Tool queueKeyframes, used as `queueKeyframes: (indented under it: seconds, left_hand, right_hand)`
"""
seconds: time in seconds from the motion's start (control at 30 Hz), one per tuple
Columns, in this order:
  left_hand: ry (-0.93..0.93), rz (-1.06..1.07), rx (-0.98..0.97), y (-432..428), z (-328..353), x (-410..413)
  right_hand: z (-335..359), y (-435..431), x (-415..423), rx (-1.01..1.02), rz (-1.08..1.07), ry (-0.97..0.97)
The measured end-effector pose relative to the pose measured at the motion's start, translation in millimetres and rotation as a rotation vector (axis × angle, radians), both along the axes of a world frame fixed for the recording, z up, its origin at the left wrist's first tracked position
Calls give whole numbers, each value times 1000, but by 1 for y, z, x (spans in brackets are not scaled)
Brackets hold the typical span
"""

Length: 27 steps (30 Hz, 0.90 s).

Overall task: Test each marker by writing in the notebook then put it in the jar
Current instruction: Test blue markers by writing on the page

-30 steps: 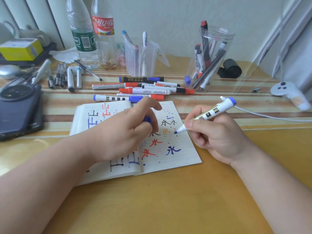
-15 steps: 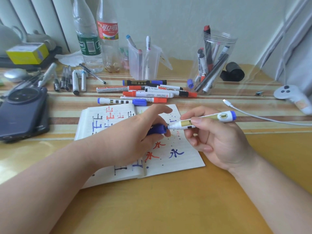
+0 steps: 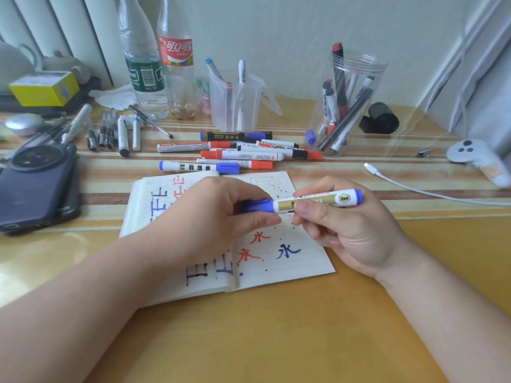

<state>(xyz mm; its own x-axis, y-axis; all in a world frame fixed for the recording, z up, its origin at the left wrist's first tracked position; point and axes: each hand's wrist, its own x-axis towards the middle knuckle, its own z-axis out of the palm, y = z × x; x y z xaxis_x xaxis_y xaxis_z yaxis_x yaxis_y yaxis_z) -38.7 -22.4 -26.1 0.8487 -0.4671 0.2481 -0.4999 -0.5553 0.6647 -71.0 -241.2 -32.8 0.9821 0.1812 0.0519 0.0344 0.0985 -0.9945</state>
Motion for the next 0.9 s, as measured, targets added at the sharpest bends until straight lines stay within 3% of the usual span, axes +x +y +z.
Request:
queueKeyframes:
  seconds: [0.33, 0.47, 0.67, 0.73, 0.9]
  left_hand:
    - [-148, -107, -34, -2, -2, -2]
    - [-205, -64, -30, -5, -6, 0]
    - [-253, 33, -3, -10, -7, 12]
    - [-243, 65, -6, -7, -10, 13]
    - [-181, 114, -83, -9, -10, 5]
  right_hand:
    - [3, 6, -2, 106, 23, 98]
    - [1, 9, -3, 82, -29, 77]
    - [1, 16, 10, 229, -164, -19]
    - [5, 21, 13, 132, -193, -113]
    - [24, 29, 23, -421, -296, -358]
